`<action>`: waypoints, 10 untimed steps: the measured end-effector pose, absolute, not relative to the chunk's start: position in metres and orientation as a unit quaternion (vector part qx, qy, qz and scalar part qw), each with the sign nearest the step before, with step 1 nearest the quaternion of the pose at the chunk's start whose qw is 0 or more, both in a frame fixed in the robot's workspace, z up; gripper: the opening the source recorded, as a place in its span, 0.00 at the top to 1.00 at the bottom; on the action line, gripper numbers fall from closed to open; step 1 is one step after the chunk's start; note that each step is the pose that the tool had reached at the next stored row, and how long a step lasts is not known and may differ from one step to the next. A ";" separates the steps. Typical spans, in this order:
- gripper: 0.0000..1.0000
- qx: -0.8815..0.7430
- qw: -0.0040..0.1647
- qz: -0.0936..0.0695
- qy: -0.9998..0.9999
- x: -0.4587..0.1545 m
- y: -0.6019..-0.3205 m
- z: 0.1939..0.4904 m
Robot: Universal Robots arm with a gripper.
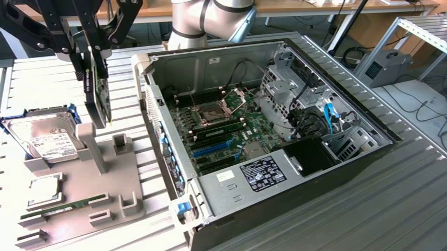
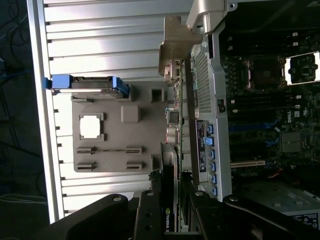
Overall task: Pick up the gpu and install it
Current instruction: 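Pick up the gpu and move the gpu toward the slot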
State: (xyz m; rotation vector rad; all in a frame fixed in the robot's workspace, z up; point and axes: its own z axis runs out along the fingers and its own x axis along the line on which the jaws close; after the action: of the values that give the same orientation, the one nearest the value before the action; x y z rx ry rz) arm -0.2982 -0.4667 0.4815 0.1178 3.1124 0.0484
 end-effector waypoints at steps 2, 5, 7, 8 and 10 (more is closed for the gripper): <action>0.74 0.038 0.013 0.016 0.999 -0.298 -0.467 0.481; 0.74 0.038 0.013 0.016 0.999 -0.298 -0.467 0.480; 0.74 0.038 0.013 0.016 0.999 -0.298 -0.467 0.480; 0.74 0.038 0.013 0.016 0.999 -0.298 -0.467 0.480; 0.74 0.038 0.013 0.016 0.999 -0.298 -0.467 0.479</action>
State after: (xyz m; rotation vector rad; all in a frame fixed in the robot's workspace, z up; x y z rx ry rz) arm -0.2982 -0.4668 0.4790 0.1178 3.1124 0.0484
